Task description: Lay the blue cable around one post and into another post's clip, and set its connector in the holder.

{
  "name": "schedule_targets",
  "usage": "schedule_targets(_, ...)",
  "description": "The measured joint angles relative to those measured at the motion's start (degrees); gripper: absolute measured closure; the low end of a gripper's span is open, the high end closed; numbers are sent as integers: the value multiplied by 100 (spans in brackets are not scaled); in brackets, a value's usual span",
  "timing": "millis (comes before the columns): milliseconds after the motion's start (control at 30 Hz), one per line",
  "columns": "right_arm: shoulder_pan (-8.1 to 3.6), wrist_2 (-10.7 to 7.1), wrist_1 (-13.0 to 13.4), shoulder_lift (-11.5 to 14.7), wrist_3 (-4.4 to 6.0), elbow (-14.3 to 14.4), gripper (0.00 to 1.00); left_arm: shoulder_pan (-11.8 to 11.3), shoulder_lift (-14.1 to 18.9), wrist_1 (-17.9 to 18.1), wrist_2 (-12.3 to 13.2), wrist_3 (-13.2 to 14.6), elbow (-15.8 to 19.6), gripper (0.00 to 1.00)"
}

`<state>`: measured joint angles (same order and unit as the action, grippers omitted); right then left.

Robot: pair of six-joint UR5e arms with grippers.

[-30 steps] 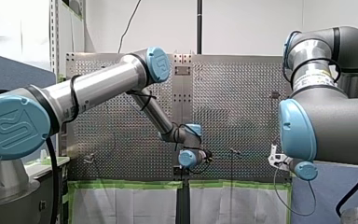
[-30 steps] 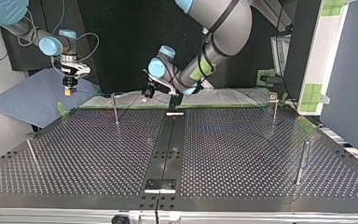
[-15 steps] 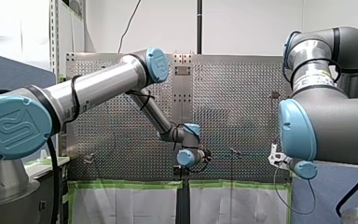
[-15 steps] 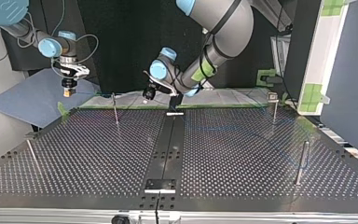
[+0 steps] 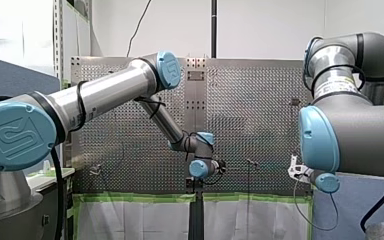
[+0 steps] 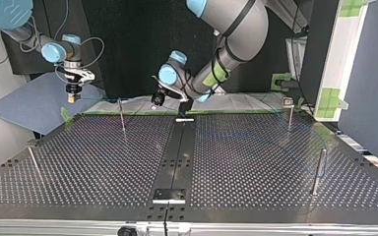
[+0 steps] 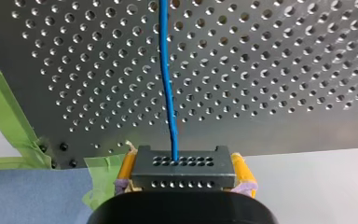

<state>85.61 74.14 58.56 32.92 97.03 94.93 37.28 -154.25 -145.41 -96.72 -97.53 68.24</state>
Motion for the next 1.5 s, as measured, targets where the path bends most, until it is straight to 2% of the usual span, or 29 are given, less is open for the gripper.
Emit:
schedule_targets(200,11,5,-119,-32,-6,-145,100,-30,-75,-58,27,-96,-88,100)
schedule_targets(433,11,5,-211,-42,-6,-272,100,-27,-287,-304,27,-51,-386,100)
schedule_targets(733,12,3,-258,-50,-6,-375,100,-63,-305,-600,33,-56,-728,100)
schedule_targets(1500,20,-3,-648,-67,-22,-882,100,-184,-305,-750,79,-64,-848,100)
